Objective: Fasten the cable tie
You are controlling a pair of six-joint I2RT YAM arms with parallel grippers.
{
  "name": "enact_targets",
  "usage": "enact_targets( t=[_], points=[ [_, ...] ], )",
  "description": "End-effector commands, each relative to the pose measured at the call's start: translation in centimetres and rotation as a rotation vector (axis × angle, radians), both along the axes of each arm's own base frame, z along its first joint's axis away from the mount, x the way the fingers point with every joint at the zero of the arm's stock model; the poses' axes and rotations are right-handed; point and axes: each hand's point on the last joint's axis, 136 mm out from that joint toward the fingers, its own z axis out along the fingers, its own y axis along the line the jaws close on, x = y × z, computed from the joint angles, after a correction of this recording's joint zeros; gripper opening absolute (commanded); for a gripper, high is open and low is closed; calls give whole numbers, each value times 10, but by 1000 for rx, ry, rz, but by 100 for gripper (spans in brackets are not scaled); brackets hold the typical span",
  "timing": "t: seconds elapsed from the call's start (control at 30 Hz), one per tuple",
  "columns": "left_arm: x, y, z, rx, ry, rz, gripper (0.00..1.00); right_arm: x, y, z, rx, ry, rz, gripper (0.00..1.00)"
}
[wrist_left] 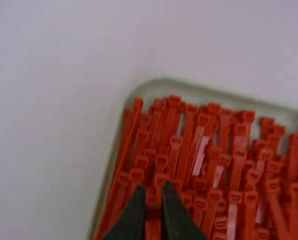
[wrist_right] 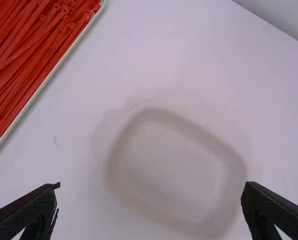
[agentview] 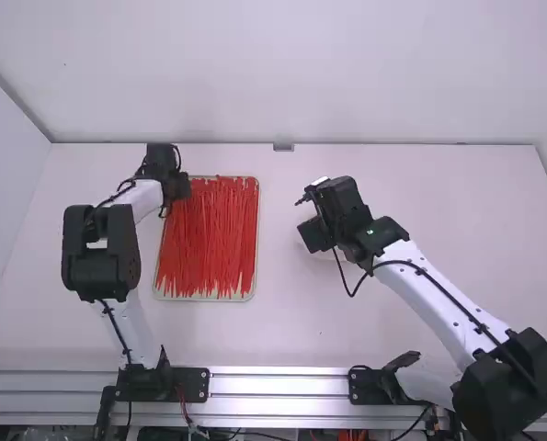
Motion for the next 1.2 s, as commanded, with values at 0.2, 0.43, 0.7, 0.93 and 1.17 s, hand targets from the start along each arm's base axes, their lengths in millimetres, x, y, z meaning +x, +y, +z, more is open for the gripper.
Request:
enact_targets(
  t=[0.2, 0.43, 0.7, 0.93, 1.17],
  points=[
    [27, 0, 94, 5, -189, -3, 2, 5, 4, 10, 12, -21, 3, 98],
    [23, -9, 202, -18, -414, -36, 2, 7, 5, 12, 13, -29, 5, 98],
    [-30, -30, 300, -30, -580, -120, 2, 14, 10, 19, 26, -74, 23, 98],
    [-78, -37, 328, -25, -653, -132, 2, 25, 18, 32, 71, -137, 21, 98],
    [-100, -54, 322, -76, -701, -205, 2, 29, 21, 38, 163, -139, -61, 98]
  ],
)
